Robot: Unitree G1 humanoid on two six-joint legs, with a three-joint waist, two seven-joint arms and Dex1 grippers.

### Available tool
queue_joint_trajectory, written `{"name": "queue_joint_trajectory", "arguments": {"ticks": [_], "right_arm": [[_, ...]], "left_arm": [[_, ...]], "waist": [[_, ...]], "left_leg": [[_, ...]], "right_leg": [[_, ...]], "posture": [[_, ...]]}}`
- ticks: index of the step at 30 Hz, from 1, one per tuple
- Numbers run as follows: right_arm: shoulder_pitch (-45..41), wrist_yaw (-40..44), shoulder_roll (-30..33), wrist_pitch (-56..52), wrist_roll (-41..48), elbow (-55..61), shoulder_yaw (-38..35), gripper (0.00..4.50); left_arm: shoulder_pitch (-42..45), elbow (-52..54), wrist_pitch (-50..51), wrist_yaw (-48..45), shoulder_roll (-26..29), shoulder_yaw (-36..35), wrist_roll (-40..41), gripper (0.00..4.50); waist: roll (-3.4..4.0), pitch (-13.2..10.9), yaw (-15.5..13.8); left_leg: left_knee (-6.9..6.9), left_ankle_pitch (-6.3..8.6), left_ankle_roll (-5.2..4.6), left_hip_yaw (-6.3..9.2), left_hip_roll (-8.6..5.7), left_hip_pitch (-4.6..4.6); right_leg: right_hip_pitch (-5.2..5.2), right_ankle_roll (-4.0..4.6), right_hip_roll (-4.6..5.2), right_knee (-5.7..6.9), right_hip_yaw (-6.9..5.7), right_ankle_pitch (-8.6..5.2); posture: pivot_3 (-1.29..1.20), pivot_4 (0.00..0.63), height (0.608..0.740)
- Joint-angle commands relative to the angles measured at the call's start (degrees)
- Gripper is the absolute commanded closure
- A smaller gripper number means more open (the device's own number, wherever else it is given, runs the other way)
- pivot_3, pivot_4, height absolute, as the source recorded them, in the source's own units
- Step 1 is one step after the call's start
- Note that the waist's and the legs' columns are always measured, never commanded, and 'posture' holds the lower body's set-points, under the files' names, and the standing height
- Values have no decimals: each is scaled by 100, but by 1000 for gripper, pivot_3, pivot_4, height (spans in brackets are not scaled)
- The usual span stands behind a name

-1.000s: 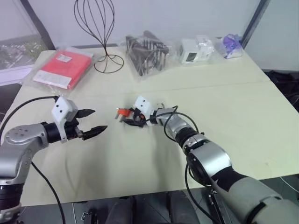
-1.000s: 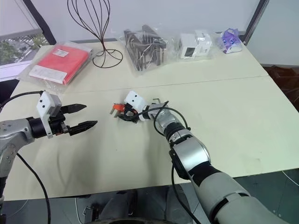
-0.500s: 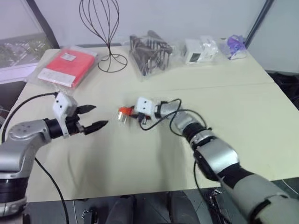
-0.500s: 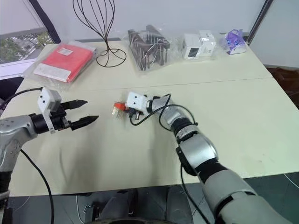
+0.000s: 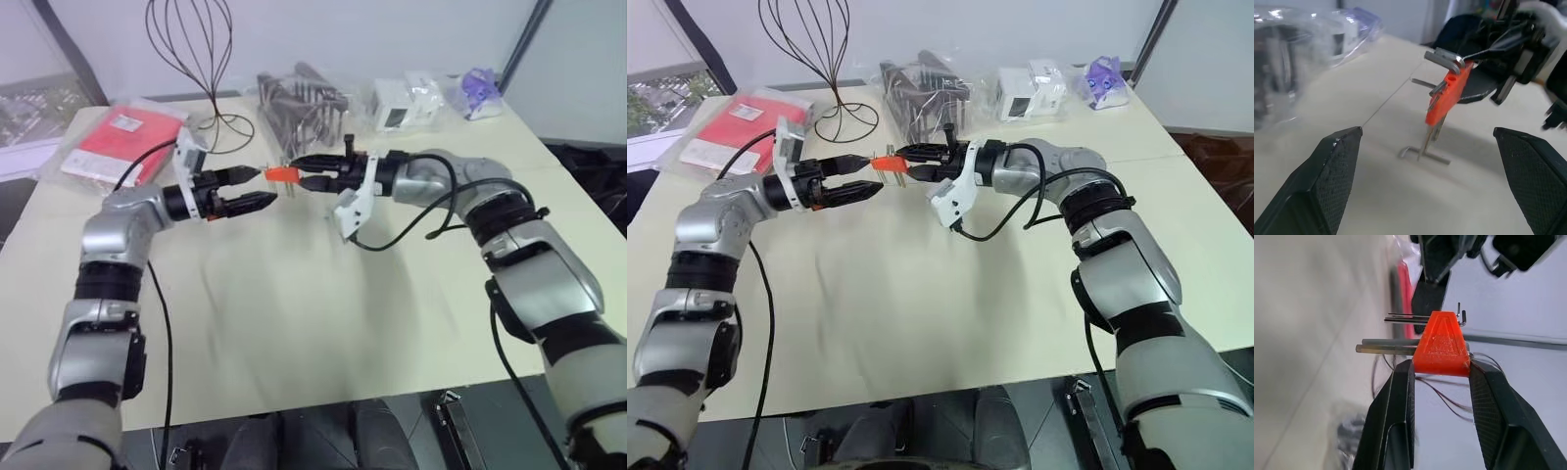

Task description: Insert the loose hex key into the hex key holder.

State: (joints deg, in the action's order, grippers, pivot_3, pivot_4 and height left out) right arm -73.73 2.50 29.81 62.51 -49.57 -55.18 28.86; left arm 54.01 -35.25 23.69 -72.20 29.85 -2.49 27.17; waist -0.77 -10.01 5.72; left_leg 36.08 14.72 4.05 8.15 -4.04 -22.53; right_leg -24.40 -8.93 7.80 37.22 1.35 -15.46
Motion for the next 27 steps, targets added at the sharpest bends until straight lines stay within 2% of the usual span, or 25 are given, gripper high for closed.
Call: {"name": "queue_joint_trajectory", "arguments": {"ticks": [1, 10, 16, 20, 24, 25, 27], "right_arm": [[-115, -341, 54, -8, -64, 224, 7, 3514], [-32, -446, 127, -79, -53, 236, 51, 3514], [8, -422, 117, -123, -21, 262, 107, 3514], [32, -393, 95, -139, -2, 267, 122, 3514], [50, -342, 82, -146, 65, 259, 100, 3514], [54, -325, 79, -152, 83, 262, 96, 3514], [63, -283, 63, -174, 139, 261, 83, 3514]], "left_arm": [[559, -527, -326, -363, -148, 49, -161, 0], [1095, -1494, -763, -714, -412, 25, -460, 0], [1269, -1784, -875, -777, -537, -79, -512, 0], [1275, -1802, -852, -879, -564, -84, -516, 1850], [1217, -1768, -884, -934, -563, -42, -579, 4059], [1207, -1766, -894, -937, -566, -44, -593, 4442], [1194, -1771, -917, -944, -572, -54, -619, 4459]], "waist": [[0, 0, 15], [0, 0, 106], [0, 0, 132], [0, 0, 140], [-1, 0, 143], [-1, 0, 142], [-1, 0, 140]], "left_leg": [[0, 0, 0, -2, 0, 0], [1, 0, -1, -1, 0, 0], [3, 0, -1, 0, 0, -2], [4, 0, -1, 0, 0, -2], [5, 0, -1, 0, 0, -2], [5, 0, -1, 1, 0, -3], [5, 0, -1, 0, 0, -3]], "right_leg": [[0, 0, 0, -1, 0, 0], [1, 0, 0, 0, 1, 0], [1, -1, 0, 0, 0, 0], [0, -1, 0, 0, 0, 0], [0, -1, 0, 1, 0, 0], [0, -1, 0, 0, 0, 0], [0, -1, 0, 1, 0, 0]], "posture": [[0, 150, 740], [0, 150, 740], [0, 150, 740], [0, 150, 740], [0, 150, 740], [0, 150, 740], [0, 150, 740]]}}
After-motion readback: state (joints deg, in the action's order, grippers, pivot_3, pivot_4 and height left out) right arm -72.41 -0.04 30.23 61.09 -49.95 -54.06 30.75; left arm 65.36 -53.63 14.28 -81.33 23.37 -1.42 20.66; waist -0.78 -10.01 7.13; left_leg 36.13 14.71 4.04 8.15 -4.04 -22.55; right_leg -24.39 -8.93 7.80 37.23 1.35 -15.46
